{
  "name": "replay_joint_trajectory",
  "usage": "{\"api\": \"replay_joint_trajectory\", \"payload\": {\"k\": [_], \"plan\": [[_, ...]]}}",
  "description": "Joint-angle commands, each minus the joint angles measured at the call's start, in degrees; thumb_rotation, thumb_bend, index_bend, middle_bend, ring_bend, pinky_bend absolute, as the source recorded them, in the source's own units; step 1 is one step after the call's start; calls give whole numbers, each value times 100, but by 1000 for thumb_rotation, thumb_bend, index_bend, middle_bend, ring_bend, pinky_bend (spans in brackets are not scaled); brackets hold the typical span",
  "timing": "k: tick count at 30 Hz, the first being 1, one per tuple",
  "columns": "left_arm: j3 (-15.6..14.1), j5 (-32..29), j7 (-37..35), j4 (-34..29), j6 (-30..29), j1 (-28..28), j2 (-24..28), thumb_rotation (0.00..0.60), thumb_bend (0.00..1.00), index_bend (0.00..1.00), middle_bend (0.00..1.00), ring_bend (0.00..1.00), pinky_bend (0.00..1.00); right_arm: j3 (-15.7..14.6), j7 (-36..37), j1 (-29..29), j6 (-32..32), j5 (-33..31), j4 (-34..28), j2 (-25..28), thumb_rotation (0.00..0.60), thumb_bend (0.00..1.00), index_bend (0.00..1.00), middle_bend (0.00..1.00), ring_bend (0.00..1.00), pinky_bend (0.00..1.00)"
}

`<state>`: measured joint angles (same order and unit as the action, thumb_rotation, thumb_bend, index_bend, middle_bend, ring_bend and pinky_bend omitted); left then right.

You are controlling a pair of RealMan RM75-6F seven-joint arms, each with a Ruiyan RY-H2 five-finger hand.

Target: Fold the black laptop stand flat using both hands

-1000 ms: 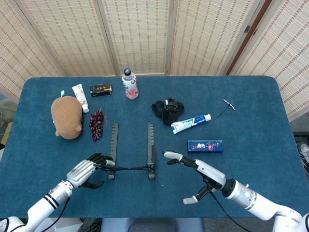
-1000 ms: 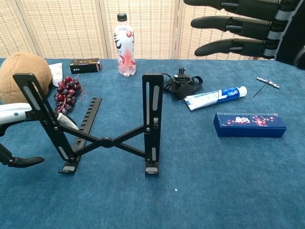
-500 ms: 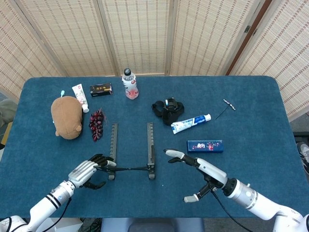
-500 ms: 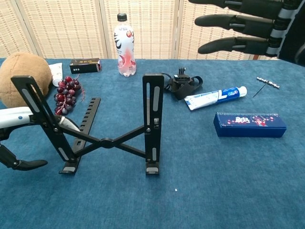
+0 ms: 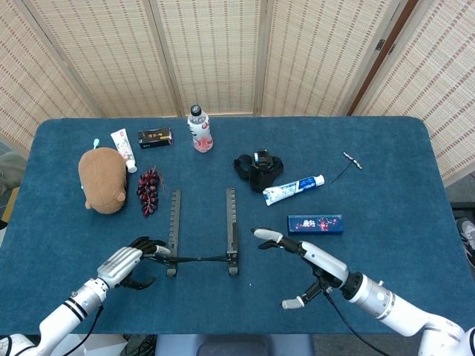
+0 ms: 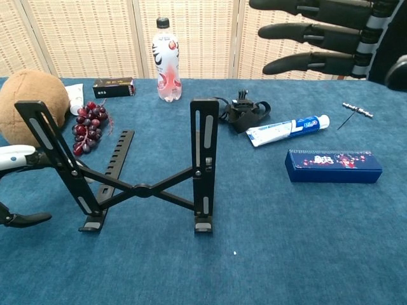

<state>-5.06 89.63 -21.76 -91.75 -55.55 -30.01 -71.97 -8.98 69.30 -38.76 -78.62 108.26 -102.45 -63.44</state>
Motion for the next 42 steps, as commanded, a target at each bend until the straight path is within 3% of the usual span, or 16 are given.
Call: {"api": "replay_joint_trajectory", "payload": {"k": [1,15,35,42], "plan": [[28,-22,61,-25,-129,54,61,600,0,0,52,0,158,54,-137,21,49,-122,49,-6,600,324,220,146,124,0],[212,-377,499,-450,-904,508,818,600,0,0,33,0,157,171,-379,-204,1270,-960,148,115,600,324,217,146,124,0],[204,-369,565,-746,-1144,854,1199,600,0,0,33,0,120,684,210,-1056,2242,-1007,1242,-1378,600,324,215,146,124,0],[171,-336,640,-802,-1093,898,1241,600,0,0,32,0,120,664,455,-1305,2502,-1004,1588,-1831,600,323,215,147,124,0]]}}
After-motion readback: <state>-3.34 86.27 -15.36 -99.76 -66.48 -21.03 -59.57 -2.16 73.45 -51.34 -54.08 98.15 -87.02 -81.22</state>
